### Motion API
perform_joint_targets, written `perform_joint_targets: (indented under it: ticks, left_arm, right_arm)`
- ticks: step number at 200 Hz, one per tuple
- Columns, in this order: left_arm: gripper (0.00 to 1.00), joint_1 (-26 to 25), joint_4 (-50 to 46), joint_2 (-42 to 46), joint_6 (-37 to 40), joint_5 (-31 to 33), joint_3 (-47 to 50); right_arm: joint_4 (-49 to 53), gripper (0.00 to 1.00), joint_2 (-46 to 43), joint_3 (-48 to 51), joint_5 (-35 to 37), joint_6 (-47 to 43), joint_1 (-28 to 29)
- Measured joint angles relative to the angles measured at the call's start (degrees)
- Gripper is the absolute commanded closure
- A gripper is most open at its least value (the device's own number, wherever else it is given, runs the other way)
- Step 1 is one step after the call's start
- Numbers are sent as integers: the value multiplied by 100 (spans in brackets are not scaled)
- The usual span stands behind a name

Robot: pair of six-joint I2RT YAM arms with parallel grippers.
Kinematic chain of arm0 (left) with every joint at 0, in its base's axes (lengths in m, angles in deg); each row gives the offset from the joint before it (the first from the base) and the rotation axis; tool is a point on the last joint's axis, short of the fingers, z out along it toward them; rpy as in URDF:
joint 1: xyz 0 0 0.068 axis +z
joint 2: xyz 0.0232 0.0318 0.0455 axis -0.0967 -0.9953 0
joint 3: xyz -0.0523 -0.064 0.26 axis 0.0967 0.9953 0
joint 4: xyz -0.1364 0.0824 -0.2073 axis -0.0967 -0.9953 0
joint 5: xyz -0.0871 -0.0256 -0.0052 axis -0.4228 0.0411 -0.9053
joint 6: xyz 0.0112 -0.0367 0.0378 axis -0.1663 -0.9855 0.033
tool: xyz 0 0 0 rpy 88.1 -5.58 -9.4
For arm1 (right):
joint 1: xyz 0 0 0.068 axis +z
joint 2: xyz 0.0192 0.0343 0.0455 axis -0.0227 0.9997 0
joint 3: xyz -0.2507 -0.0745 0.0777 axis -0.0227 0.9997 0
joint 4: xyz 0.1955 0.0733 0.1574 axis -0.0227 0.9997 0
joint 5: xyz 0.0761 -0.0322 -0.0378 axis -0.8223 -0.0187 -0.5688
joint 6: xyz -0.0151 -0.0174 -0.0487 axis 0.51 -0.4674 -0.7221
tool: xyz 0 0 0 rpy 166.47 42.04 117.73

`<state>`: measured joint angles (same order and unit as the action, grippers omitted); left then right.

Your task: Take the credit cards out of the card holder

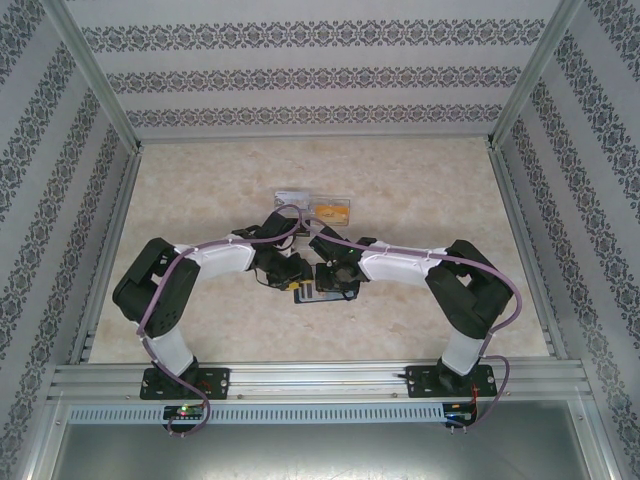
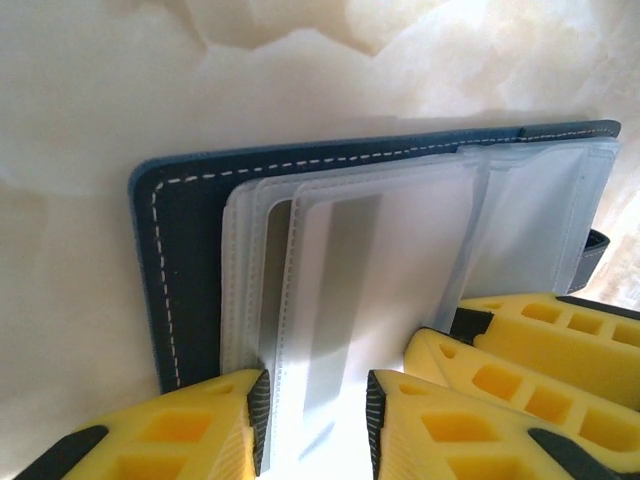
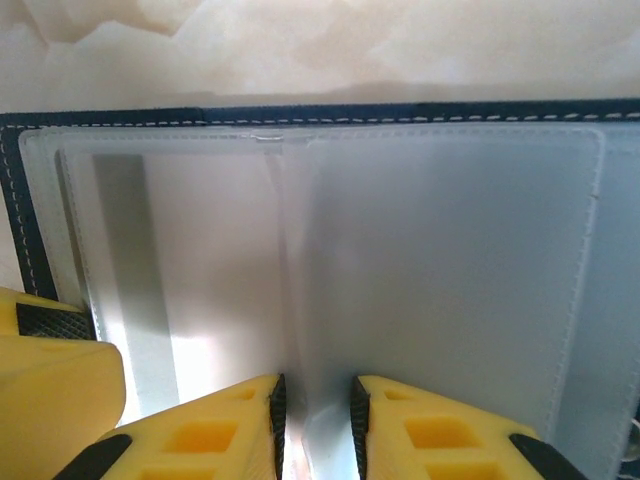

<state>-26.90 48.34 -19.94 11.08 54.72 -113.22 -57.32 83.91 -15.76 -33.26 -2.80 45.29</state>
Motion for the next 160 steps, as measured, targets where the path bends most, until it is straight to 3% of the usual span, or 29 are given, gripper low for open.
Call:
perform_joint_targets:
  ticks: [160]
  left_arm:
    - [72,-131,-59,-28,501,131,-103]
  right_arm:
    - [-415,74,-127,306,-533,11,-262]
